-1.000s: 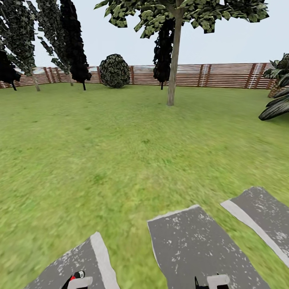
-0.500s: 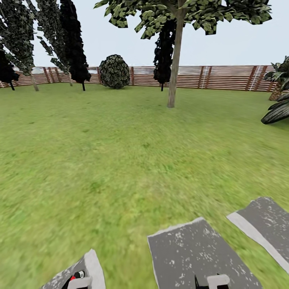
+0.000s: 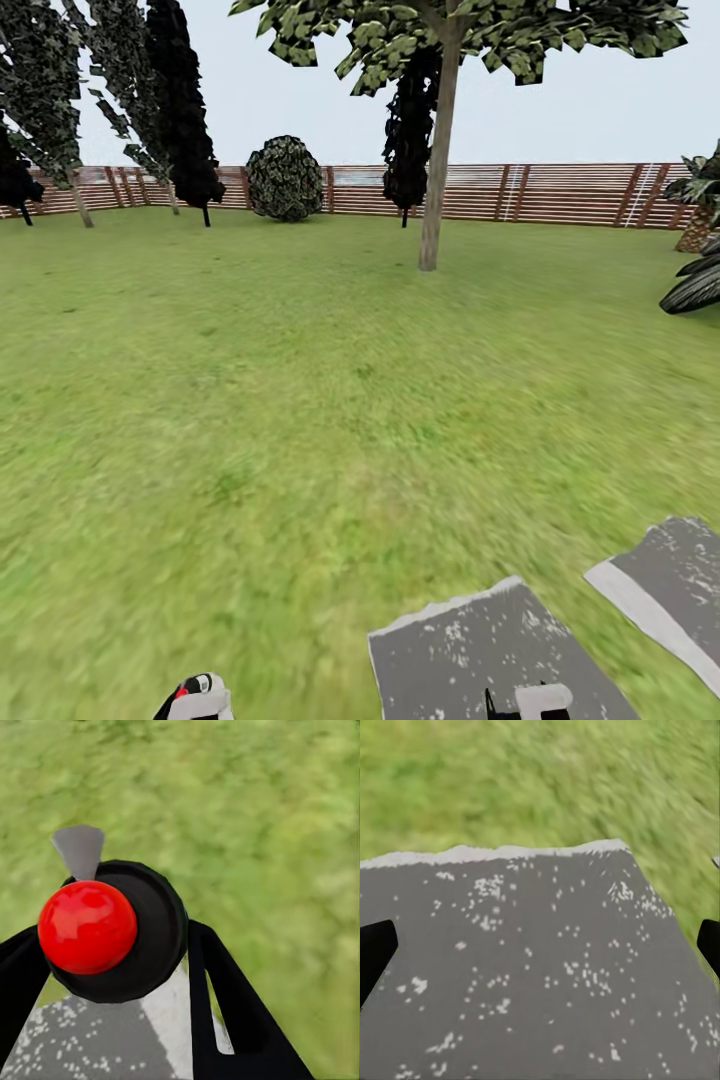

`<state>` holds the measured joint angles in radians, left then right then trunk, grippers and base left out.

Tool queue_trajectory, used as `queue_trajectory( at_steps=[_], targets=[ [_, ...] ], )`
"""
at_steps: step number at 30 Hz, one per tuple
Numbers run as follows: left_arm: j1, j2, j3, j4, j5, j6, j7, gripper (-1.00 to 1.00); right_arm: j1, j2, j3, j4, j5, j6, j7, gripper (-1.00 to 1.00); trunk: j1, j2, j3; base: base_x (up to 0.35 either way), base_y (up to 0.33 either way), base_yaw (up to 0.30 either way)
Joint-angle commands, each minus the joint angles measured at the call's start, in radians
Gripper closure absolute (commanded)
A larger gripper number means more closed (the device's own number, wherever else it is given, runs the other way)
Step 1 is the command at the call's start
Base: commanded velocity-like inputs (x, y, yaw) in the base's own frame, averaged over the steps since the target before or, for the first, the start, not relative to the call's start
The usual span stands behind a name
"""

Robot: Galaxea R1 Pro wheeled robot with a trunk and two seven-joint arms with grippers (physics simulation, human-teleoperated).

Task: In the garden, pick up the pesticide atomizer on the floor and spray pesticide onto both trees until each tree trunk is fully covered.

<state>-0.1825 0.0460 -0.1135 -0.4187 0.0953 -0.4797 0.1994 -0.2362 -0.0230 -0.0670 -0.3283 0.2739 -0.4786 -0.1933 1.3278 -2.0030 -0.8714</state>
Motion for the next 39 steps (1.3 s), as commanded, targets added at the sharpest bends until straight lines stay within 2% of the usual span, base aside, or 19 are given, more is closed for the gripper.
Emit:
queue_trajectory(
  at_steps=[1,13,24,39],
  targets=[
    [0.0,0.0,0.0,0.0,0.0,0.0,0.0,1.0,0.0,0.0,0.0,0.0,0.0,0.0,0.0,-1.0,0.0,0.0,0.0,0.338,0.0,0.0],
    [0.0,0.0,0.0,0.0,0.0,0.001,0.0,1.0,0.0,0.0,0.0,0.0,-0.002,0.0,0.0,-1.0,0.0,0.0,0.0,0.338,0.0,-0.009],
    [0.0,0.0,0.0,0.0,0.0,0.0,0.0,1.0,0.0,0.0,0.0,0.0,-0.002,0.0,0.0,-1.0,0.0,0.0,0.0,0.338,0.0,-0.204],
    [0.0,-0.001,0.0,0.0,0.0,0.0,0.0,1.0,0.0,0.0,0.0,0.0,-0.002,0.0,0.0,-1.0,0.0,0.0,0.0,0.338,0.0,-0.008]
  ],
)
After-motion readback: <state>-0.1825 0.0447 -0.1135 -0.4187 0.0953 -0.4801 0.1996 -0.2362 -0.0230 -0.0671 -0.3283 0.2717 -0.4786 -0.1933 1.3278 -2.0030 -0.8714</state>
